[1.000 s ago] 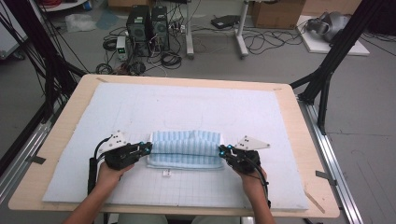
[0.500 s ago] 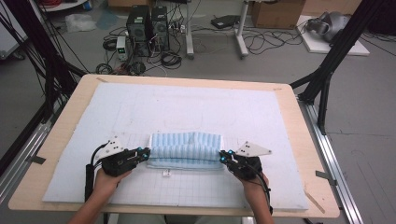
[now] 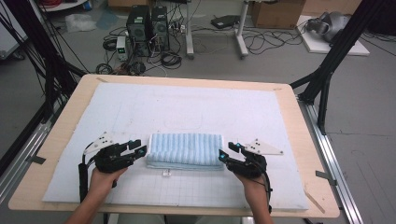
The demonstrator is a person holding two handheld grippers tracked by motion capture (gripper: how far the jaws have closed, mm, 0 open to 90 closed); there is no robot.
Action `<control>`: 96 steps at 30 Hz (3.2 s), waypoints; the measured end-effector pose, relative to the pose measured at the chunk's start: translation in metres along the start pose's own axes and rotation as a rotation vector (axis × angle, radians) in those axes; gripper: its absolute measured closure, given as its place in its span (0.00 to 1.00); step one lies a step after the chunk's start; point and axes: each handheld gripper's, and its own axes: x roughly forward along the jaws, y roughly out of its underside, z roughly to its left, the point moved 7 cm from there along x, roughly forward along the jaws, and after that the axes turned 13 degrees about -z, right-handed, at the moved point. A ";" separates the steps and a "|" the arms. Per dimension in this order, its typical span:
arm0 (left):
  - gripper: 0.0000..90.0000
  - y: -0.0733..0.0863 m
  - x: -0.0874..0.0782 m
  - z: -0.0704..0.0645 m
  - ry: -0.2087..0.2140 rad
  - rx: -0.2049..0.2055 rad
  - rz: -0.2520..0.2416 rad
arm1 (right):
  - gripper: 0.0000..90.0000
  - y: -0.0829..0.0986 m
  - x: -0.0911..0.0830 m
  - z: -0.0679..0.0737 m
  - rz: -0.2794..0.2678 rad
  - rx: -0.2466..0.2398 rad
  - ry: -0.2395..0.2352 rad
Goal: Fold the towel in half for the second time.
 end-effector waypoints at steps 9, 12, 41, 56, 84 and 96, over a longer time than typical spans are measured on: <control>0.67 0.015 0.032 -0.006 0.020 -0.014 0.143 | 0.71 0.017 0.043 0.013 0.147 -0.122 -0.024; 0.71 0.030 0.035 -0.013 0.024 0.056 0.245 | 0.71 0.025 0.047 0.016 0.196 -0.155 -0.036; 0.74 0.014 0.043 0.024 -0.077 0.057 0.269 | 0.67 0.019 0.049 -0.014 0.197 -0.107 -0.034; 0.66 0.015 0.045 0.029 -0.063 0.150 0.273 | 0.52 0.030 0.048 -0.030 0.266 -0.139 0.015; 0.17 -0.037 -0.006 0.058 -0.082 0.098 -0.056 | 0.13 -0.012 -0.024 -0.067 0.076 -0.216 0.196; 0.18 -0.038 -0.007 0.058 -0.092 0.101 -0.057 | 0.13 -0.013 -0.024 -0.066 0.076 -0.220 0.191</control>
